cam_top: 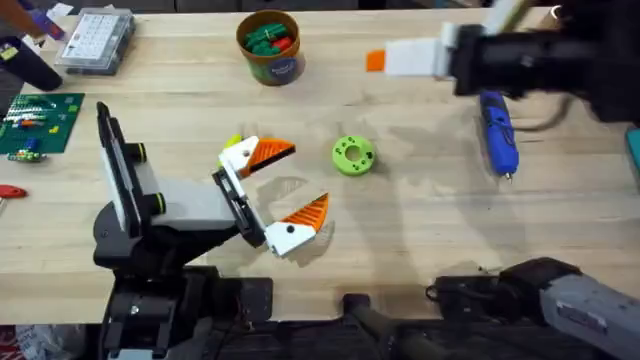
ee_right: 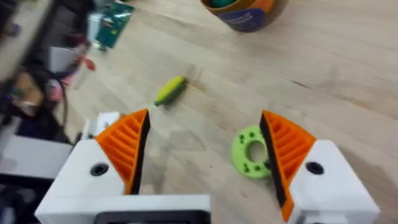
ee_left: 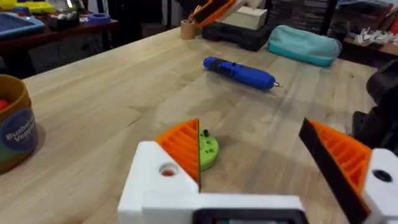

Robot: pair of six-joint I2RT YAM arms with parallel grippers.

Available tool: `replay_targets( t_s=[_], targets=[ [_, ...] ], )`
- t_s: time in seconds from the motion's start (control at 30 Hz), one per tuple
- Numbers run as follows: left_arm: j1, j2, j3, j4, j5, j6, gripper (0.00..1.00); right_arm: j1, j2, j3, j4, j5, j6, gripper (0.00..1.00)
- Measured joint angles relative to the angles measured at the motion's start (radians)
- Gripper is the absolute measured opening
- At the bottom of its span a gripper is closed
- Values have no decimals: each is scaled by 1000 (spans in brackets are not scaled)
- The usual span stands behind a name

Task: Pick up the gripper from the table and insert it into the empty holder that is missing its gripper. Then pick up a screw, insert it into the mounting hole, and use the screwdriver to tighten it. Finally, clean up the table by picking up the vegetable and placing it into the bucket.

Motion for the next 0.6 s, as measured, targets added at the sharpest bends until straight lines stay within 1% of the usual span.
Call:
replay_targets(
  t_s=[0.13, 0.27, 0.47, 0.6],
  targets=[
    [0, 0, 0, 0, 2, 0, 986, 27, -132, 3, -195, 139, -94, 998],
    [0, 0, 0, 0, 3, 0, 986, 75, -210, 3, -370, 262, -140, 998],
    [0, 0, 0, -1, 2, 0, 986, 179, -226, 3, -556, 398, -174, 998],
    [0, 0, 0, -1, 2, 0, 986, 229, -215, 3, -609, 449, -182, 998]
  ],
)
